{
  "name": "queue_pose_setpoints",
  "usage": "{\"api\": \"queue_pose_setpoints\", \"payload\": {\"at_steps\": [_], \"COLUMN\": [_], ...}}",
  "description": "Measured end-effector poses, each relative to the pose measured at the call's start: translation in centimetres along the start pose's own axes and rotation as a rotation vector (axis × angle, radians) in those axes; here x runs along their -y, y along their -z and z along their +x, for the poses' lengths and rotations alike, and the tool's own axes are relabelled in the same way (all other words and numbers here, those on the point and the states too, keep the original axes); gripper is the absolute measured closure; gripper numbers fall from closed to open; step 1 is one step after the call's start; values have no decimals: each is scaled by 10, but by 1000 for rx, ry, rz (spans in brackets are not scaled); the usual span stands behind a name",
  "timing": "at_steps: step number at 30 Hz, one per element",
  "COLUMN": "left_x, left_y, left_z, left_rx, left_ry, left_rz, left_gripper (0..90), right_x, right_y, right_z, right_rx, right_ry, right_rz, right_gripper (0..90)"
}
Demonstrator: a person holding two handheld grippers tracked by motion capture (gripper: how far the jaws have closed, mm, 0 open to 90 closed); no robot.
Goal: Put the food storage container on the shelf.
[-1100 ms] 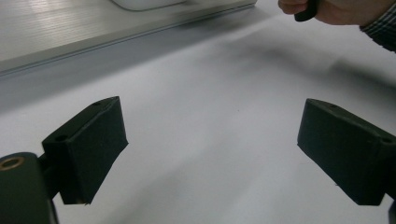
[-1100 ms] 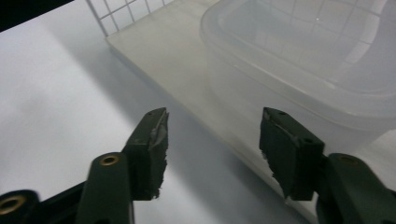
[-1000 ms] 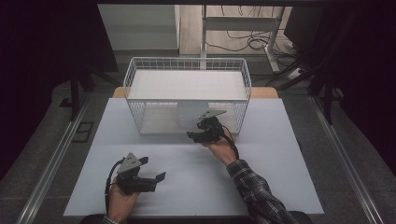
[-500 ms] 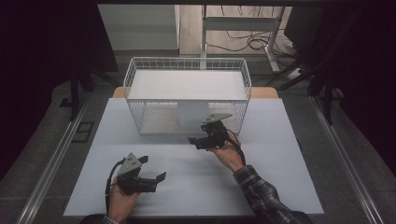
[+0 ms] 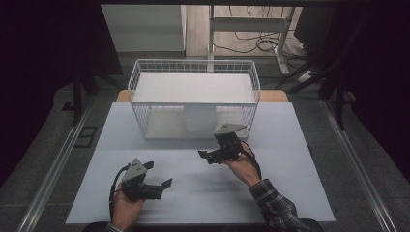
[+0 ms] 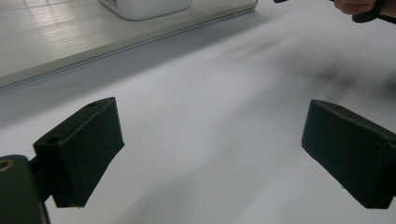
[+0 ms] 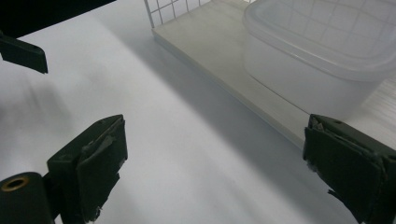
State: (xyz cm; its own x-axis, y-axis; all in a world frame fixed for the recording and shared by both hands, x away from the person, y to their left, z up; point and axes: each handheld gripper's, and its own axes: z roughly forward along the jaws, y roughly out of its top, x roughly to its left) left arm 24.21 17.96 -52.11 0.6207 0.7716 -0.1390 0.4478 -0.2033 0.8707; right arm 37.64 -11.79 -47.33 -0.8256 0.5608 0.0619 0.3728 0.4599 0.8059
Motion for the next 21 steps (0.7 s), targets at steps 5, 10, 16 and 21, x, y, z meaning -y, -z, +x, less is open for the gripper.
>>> {"api": "queue_pose_setpoints", "payload": {"at_steps": [5, 10, 16, 21], "left_x": [0, 0, 0, 0], "left_y": [0, 0, -1, -1], "left_z": [0, 0, 0, 0], "left_rx": [1, 4, 10, 16], "left_ry": [0, 0, 5, 8], "left_rz": [0, 1, 9, 19], "left_gripper": [48, 48, 49, 53], "right_x": [6, 14, 22, 30], "right_y": [7, 13, 21, 31], "right_z": [1, 1, 2, 3], "right_rx": [6, 3, 4, 14], "right_ry": [-6, -6, -5, -5], "right_rz": [-4, -3, 0, -7], "right_gripper": [59, 52, 51, 44]}}
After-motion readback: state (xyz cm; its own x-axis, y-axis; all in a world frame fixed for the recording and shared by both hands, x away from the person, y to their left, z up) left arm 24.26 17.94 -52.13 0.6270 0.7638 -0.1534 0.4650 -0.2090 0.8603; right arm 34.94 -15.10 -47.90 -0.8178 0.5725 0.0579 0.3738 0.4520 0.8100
